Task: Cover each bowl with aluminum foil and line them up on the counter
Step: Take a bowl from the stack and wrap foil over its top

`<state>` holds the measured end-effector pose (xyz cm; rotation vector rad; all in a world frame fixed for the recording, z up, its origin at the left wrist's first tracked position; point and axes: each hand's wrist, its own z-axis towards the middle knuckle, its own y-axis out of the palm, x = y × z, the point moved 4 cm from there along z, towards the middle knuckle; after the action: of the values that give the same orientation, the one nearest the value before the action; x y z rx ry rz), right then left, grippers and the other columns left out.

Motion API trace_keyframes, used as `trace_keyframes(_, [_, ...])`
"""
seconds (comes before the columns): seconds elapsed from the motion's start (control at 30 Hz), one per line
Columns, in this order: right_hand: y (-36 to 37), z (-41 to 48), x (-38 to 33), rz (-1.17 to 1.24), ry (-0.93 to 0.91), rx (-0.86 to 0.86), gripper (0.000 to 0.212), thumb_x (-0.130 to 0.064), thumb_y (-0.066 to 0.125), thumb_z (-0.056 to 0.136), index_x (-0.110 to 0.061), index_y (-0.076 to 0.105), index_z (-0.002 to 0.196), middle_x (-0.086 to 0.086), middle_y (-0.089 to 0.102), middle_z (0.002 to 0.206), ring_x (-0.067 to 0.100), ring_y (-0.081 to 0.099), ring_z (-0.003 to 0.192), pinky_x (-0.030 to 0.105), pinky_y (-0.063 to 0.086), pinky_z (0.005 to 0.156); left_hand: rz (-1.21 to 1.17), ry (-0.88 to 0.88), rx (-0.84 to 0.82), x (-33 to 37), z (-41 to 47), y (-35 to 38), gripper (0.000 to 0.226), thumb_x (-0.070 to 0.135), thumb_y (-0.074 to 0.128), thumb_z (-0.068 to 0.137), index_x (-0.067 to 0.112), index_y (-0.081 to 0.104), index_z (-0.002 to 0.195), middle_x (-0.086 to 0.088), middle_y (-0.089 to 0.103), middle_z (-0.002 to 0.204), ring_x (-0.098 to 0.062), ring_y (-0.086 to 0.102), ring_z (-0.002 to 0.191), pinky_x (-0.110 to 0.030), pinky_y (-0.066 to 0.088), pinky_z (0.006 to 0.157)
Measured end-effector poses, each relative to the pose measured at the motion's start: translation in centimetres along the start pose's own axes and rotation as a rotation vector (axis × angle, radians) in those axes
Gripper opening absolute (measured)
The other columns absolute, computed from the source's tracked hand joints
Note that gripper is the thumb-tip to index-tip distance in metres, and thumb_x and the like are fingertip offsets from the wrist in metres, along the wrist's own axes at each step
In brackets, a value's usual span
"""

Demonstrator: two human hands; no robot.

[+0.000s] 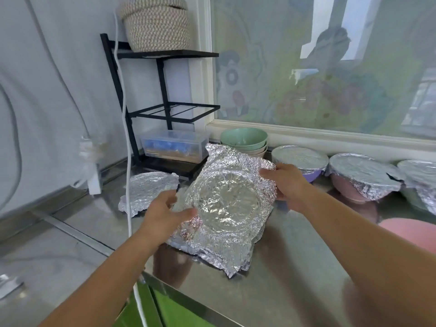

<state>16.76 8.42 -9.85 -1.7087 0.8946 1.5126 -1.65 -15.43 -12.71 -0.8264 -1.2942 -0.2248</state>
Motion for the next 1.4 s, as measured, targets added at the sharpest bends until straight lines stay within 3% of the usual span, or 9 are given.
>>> trace_keyframes(0.17, [-2.1,-3.2,-2.3,0.255,0.012,-0.046,0.035,-0.009,0.068,0.088,0.008,0.06,0.117,0.023,0.068,0.099,0.033,0.062,0.085,0.05,0.048,0.081,-0.256,-0.038,-0.152,2.2,-2.0,0.4,0.058,0.039,0.085,0.062,0.015,0.066,0.111,0.005,0.068,0.098,-0.015,0.064,0.094,-0.03,0.049,0.074])
trace_keyframes(0.3, [-4.2,-6.2,-4.1,0.255,-0.016,-0.054,0.021,-0.003,0.065,0.085,0.004,0.063,0.105,0.023,0.066,0.088,0.032,0.064,0.077,0.05,0.05,0.076,-0.391,-0.057,-0.184,4.6,-3.1,1.3,0.049,0.033,0.089,0.059,0.013,0.073,0.101,-0.005,0.073,0.098,-0.029,0.065,0.096,-0.049,0.052,0.091])
trace_keyframes(0.4, [-7.5,-9.1,-5.4,0.141,-0.036,-0.071,0.012,0.004,0.064,0.078,0.004,0.065,0.09,0.019,0.064,0.073,0.031,0.063,0.058,0.051,0.055,0.057,-0.512,-0.073,-0.224,6.7,-4.2,2.5,0.038,0.02,0.086,0.066,0.004,0.07,0.097,-0.008,0.073,0.098,-0.024,0.065,0.093,-0.041,0.049,0.088])
trace_keyframes(0.57, [-14.5,-14.0,-5.2,-0.008,0.098,-0.165,0.029,-0.01,0.06,0.082,-0.007,0.064,0.111,0.014,0.069,0.102,0.031,0.066,0.091,0.043,0.053,0.086,-0.575,-0.067,-0.317,10.4,-6.6,8.0,0.021,0.007,0.076,0.076,-0.001,0.069,0.095,-0.011,0.072,0.089,-0.018,0.067,0.079,-0.029,0.053,0.07])
trace_keyframes(0.7, [-21.2,-17.0,-4.6,-0.088,0.131,-0.043,0.057,-0.032,0.084,0.066,-0.011,0.068,0.116,0.01,0.073,0.112,0.035,0.067,0.107,0.051,0.046,0.102,-0.51,-0.061,-0.467,12.8,-9.1,14.0,0.023,0.0,0.07,0.081,-0.004,0.068,0.103,-0.017,0.072,0.096,-0.022,0.068,0.076,-0.03,0.055,0.065])
trace_keyframes(0.9, [-29.2,-21.3,-1.2,-0.249,0.172,0.246,0.025,-0.011,0.081,0.073,-0.004,0.071,0.095,0.011,0.074,0.077,0.024,0.066,0.069,0.035,0.055,0.067,-0.456,-0.122,-0.559,14.3,-12.3,21.8,0.014,-0.003,0.067,0.084,0.0,0.071,0.097,-0.012,0.073,0.084,-0.019,0.068,0.067,-0.028,0.056,0.063])
trace_keyframes(1.1, [-32.1,-22.9,1.5,-0.423,0.125,0.386,0.032,-0.016,0.083,0.075,0.001,0.066,0.097,0.004,0.065,0.064,0.008,0.051,0.037,0.017,0.033,0.036,-0.425,-0.105,-0.286,15.2,-12.9,26.5,0.006,0.0,0.069,0.083,0.005,0.068,0.079,-0.014,0.067,0.076,-0.022,0.064,0.069,-0.033,0.054,0.068])
trace_keyframes(1.23, [-32.2,-22.4,1.6,-0.511,0.175,0.379,0.055,-0.024,0.085,0.073,-0.006,0.058,0.117,0.005,0.066,0.088,0.019,0.059,0.062,0.021,0.042,0.042,-0.04,0.112,-0.105,16.6,-12.2,26.2,0.036,0.017,0.07,0.086,0.006,0.058,0.119,-0.009,0.062,0.113,-0.026,0.06,0.103,-0.029,0.043,0.087])
trace_keyframes(1.4, [-30.8,-22.9,-3.1,-1.272,-0.158,0.504,0.084,-0.049,0.071,0.079,-0.024,0.03,0.147,0.007,0.047,0.139,0.03,0.048,0.125,0.044,0.042,0.099,0.301,0.364,-0.127,18.2,-12.0,26.5,0.041,0.023,0.063,0.092,0.01,0.051,0.129,-0.008,0.06,0.125,-0.027,0.056,0.114,-0.031,0.041,0.093])
